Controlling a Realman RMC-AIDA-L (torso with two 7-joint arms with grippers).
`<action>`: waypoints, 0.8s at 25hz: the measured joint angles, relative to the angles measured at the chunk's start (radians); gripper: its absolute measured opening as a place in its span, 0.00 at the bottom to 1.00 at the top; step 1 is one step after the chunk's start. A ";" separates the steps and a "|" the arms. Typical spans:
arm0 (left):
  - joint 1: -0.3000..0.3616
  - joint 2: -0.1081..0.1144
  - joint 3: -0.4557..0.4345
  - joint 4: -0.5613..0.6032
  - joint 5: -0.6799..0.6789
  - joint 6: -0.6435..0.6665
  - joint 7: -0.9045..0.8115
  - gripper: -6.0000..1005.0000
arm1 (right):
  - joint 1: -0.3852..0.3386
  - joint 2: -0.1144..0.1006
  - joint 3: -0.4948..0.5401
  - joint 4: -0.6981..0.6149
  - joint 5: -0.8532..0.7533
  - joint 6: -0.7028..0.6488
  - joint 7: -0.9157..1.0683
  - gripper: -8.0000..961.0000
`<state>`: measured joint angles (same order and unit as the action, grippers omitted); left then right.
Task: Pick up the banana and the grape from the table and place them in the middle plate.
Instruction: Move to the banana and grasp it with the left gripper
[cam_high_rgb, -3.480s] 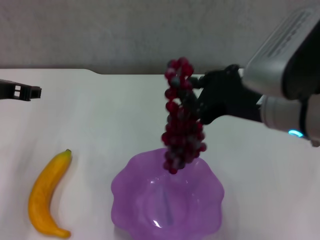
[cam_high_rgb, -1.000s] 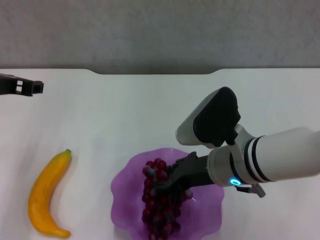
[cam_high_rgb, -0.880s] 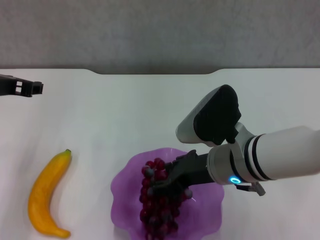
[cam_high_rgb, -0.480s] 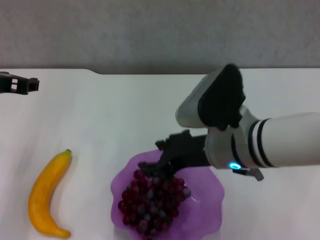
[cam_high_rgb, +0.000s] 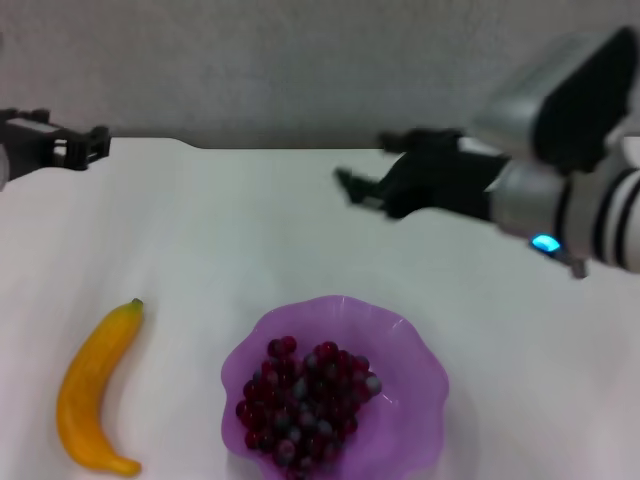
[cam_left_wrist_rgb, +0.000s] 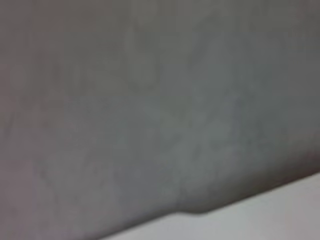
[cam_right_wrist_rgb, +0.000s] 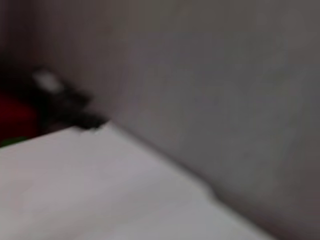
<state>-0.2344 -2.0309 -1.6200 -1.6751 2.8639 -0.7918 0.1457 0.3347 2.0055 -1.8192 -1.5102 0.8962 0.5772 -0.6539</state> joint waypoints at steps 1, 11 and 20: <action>0.009 0.000 0.012 -0.003 0.001 0.024 0.000 0.63 | -0.015 0.000 0.009 -0.002 0.001 -0.024 -0.009 0.71; 0.161 0.001 0.164 -0.022 0.006 0.429 0.020 0.63 | -0.261 0.001 -0.004 -0.063 0.009 -0.515 -0.030 0.70; 0.274 0.002 0.241 0.023 -0.010 0.778 0.019 0.63 | -0.445 -0.002 -0.087 -0.004 -0.015 -1.026 0.142 0.70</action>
<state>0.0392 -2.0291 -1.3795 -1.6524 2.8541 -0.0136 0.1650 -0.1103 2.0035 -1.9064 -1.5141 0.8810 -0.4491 -0.5118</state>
